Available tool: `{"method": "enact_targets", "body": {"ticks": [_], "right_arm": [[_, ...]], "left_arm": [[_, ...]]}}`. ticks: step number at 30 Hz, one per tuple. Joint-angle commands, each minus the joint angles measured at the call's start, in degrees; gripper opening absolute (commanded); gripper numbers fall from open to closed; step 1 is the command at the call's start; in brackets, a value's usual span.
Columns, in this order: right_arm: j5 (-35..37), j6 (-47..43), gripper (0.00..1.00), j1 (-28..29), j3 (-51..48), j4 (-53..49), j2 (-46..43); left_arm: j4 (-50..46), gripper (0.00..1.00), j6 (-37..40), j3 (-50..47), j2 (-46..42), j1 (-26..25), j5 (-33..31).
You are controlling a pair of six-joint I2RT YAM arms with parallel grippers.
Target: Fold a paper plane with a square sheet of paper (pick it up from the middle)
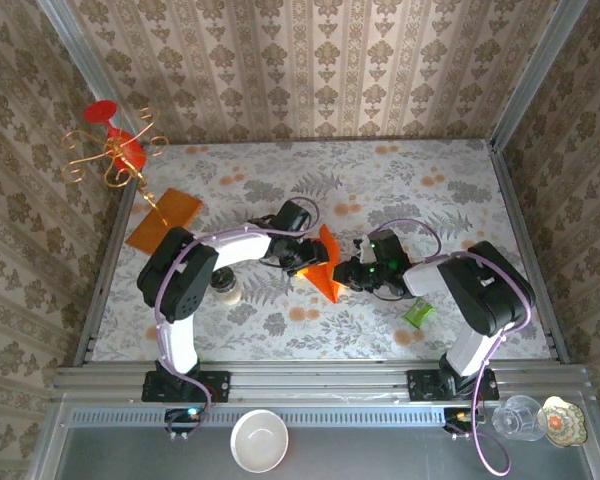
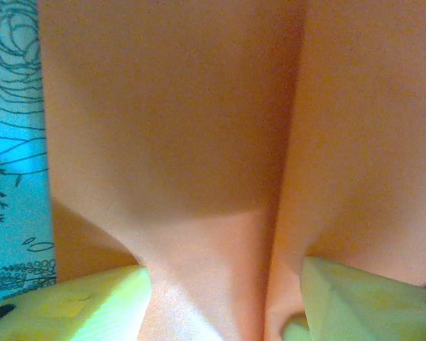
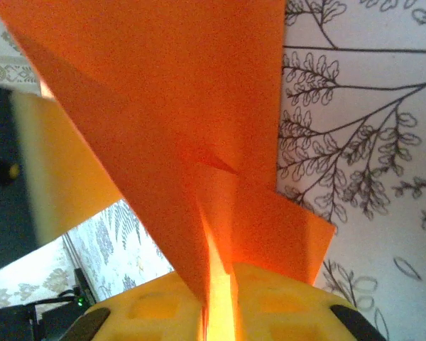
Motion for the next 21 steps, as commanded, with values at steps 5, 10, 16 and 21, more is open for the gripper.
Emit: {"method": "enact_targets", "body": {"ticks": [5, 10, 16, 21], "right_arm": [[3.58, -5.63, 0.28, -0.21, -0.24, -8.7, -4.77], [2.63, -6.34, 0.3, -0.08, 0.85, -8.86, -3.38], [2.72, -7.3, 0.3, 0.88, 3.2, -9.56, -1.53], [2.99, -7.83, 0.3, 1.67, 5.0, -9.81, 0.08]], "left_arm": [[-11.87, 0.62, 0.59, -1.25, 5.87, -0.45, -5.04], [-11.89, 0.61, 0.86, -0.93, 5.82, -0.53, -4.7], [-11.19, 0.59, 0.73, -1.44, 5.49, -0.53, -4.3], [-10.74, 0.58, 0.7, -1.59, 5.59, -0.49, -3.82]]}}
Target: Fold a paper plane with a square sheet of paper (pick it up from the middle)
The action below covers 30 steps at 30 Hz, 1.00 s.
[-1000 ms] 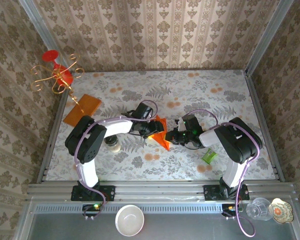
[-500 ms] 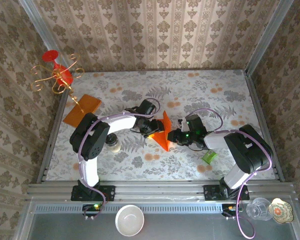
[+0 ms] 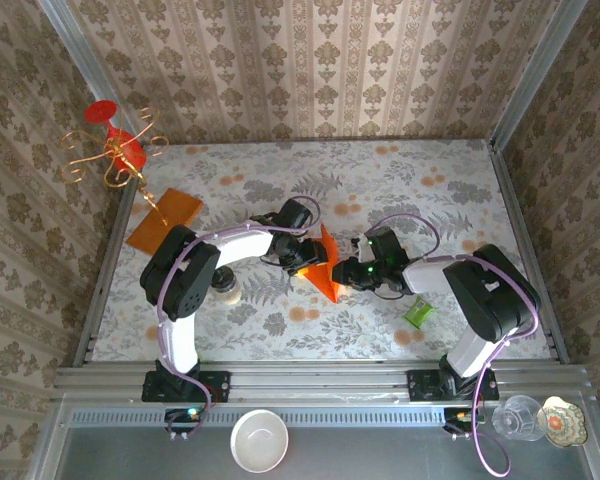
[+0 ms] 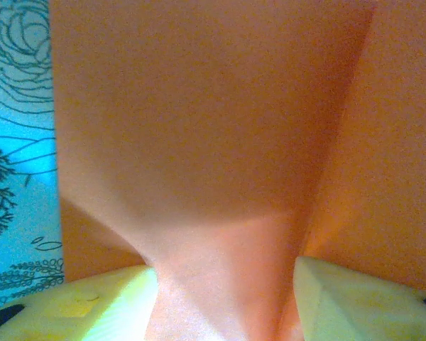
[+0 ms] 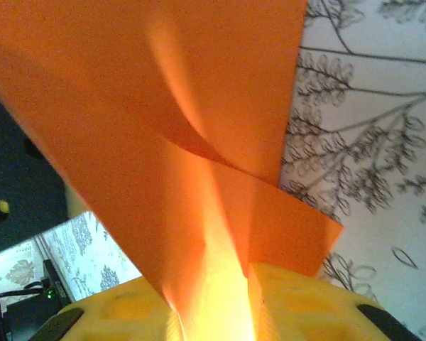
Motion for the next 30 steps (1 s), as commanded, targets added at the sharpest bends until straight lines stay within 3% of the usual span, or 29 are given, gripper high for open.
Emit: {"method": "enact_targets", "body": {"ticks": [1, 18, 23, 30], "right_arm": [[1.11, -1.69, 0.3, 0.83, 1.82, -1.33, 1.5], [2.92, -5.51, 0.3, 2.89, 3.86, -2.3, 3.01], [6.76, -7.38, 0.33, 4.0, 3.28, -4.07, 0.9], [17.32, -9.36, 0.42, 7.18, 2.46, -8.92, -4.67]], "left_arm": [[-7.78, 0.57, 0.7, -3.48, 4.42, -0.43, -3.51], [-7.45, 0.58, 0.79, -3.83, 3.98, -0.34, -2.74], [-7.26, 0.58, 0.79, -3.91, 3.34, -0.25, -2.37], [-7.27, 0.59, 0.95, -3.56, 3.36, 0.0, -1.85]]}}
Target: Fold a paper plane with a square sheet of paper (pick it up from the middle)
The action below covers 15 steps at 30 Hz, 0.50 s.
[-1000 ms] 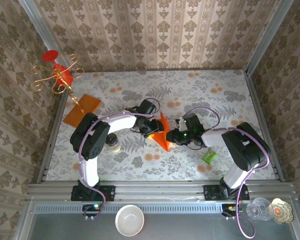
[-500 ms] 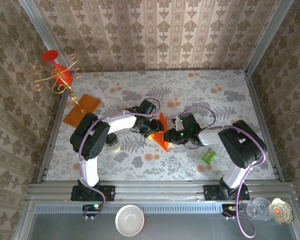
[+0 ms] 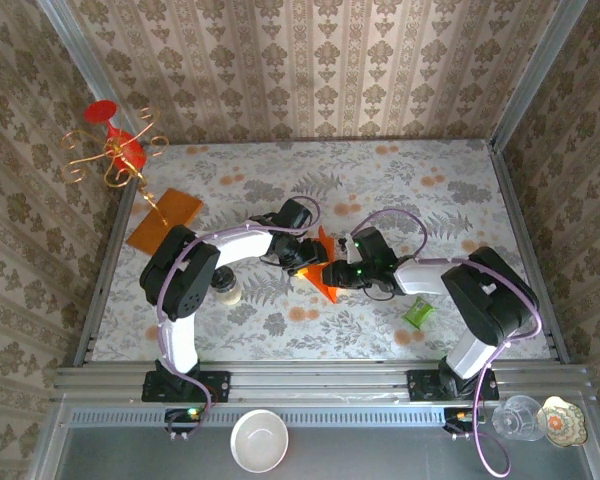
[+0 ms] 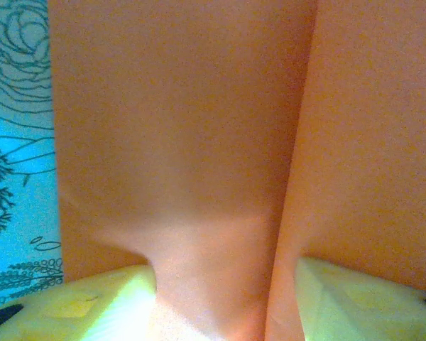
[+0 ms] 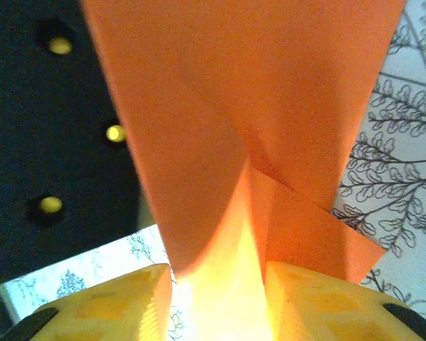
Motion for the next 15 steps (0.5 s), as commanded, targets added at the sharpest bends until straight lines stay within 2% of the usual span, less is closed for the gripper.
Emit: {"method": "enact_targets", "body": {"ticks": [1, 7, 15], "right_arm": [[8.71, -2.46, 0.42, 1.63, -0.4, -4.68, -3.52], [18.09, -3.92, 0.43, 5.47, -0.3, -8.22, -7.16], [27.85, -4.12, 0.44, 10.42, 1.91, -11.64, -5.39]], "left_arm": [[-7.51, 0.59, 0.96, -3.32, 3.39, -0.17, -2.22], [-7.15, 0.6, 0.96, -3.6, 2.95, -0.1, -1.77], [-6.75, 0.6, 0.96, -3.67, 2.74, -0.09, -1.33]]}}
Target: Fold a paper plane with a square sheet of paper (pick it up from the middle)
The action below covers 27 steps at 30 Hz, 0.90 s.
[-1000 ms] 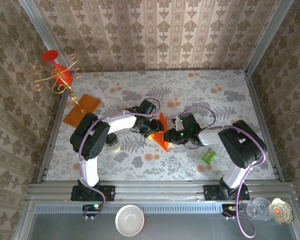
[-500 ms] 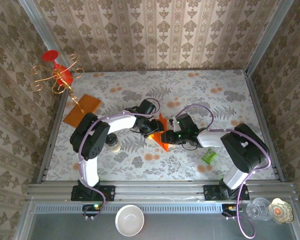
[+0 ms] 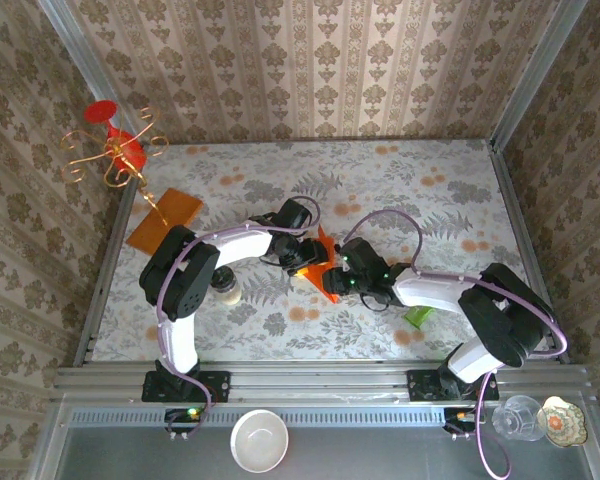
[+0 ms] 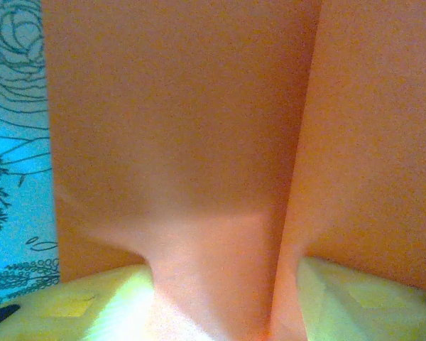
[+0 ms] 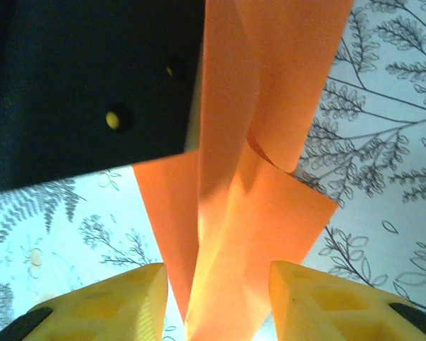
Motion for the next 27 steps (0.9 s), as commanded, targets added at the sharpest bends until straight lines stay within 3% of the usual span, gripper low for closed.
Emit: {"method": "enact_targets", "body": {"ticks": [1, 15, 27], "right_arm": [[8.27, -1.06, 0.44, 2.0, 2.18, -3.37, 1.27], [12.54, -2.21, 0.38, 5.17, 6.59, -3.66, 7.35], [14.15, -3.45, 0.17, 5.28, 6.19, -4.35, 6.81]], "left_arm": [[-7.09, 0.6, 0.78, -3.55, 2.9, -0.14, -1.66], [-6.81, 0.61, 0.63, -4.01, 2.46, -0.14, -1.48], [-6.73, 0.6, 0.41, -4.24, 1.91, 0.06, -1.39]]}}
